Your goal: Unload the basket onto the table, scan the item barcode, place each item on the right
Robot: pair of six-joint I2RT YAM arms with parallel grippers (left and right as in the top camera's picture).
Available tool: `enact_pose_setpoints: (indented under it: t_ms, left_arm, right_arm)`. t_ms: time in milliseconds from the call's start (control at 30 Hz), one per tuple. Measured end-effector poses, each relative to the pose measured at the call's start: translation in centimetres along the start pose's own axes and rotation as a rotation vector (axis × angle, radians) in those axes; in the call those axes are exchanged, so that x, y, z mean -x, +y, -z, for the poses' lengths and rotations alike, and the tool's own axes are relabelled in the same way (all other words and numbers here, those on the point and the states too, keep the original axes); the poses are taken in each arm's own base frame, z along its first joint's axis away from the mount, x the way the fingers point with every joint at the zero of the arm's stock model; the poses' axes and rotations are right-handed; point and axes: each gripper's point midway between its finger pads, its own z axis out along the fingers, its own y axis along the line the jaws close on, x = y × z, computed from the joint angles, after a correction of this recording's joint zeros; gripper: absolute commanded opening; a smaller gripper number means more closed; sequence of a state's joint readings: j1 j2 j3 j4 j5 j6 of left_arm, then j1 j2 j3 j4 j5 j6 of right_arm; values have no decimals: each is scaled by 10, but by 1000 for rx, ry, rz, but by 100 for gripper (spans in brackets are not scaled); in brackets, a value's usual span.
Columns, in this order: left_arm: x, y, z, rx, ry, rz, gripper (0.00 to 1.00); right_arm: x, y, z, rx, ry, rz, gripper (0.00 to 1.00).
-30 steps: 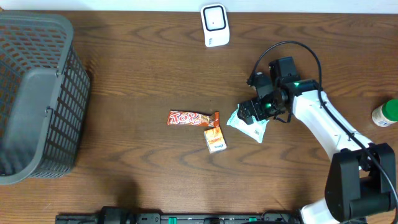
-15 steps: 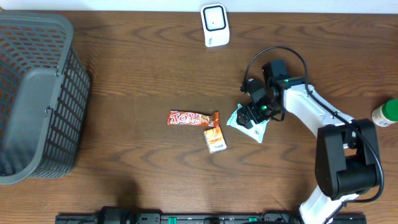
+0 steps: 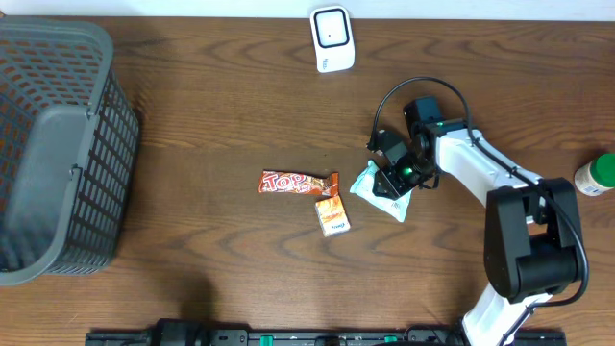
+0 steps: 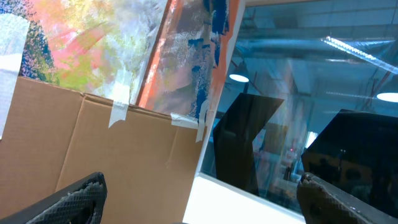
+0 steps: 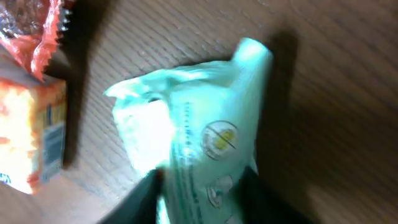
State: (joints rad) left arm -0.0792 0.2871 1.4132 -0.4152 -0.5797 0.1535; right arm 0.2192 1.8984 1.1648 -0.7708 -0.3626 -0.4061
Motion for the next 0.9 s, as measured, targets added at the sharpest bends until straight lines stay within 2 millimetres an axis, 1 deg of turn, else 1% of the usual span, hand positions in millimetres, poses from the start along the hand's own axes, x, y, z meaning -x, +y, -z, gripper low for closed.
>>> enact_pose_setpoints:
  t_ms: [33,67,200,333,433,500,600,700,767,900]
  left_arm:
    - [0,0,0,0,0,0,98]
    - [0,0,0,0,0,0,98]
    - [0,0,0,0,0,0,98]
    - [0,0,0,0,0,0,98]
    - [0,0,0,0,0,0,98]
    - [0,0,0,0,0,0,98]
    - [0,0,0,0,0,0,98]
    - [0,0,0,0,0,0,98]
    - [0,0,0,0,0,0,98]
    - [0,0,0,0,0,0,98]
  right_arm:
    - [0,1,0,7,0,2,4]
    - [1,2,0,12,-2,3,1]
    - [3,4,3,35,-13,-4,1]
    - [4,11,10,69,18,-59,1]
    - [11,21,26,112,41,-116,1]
    - [22,30,45,147,36,-153,1]
    - [37,42,69,192,16,-190,1]
    - [42,56,86,248,21,-228,1]
    - [48,61,94,267,5,-231,2]
    - [68,58,103,249,-93,-176,1]
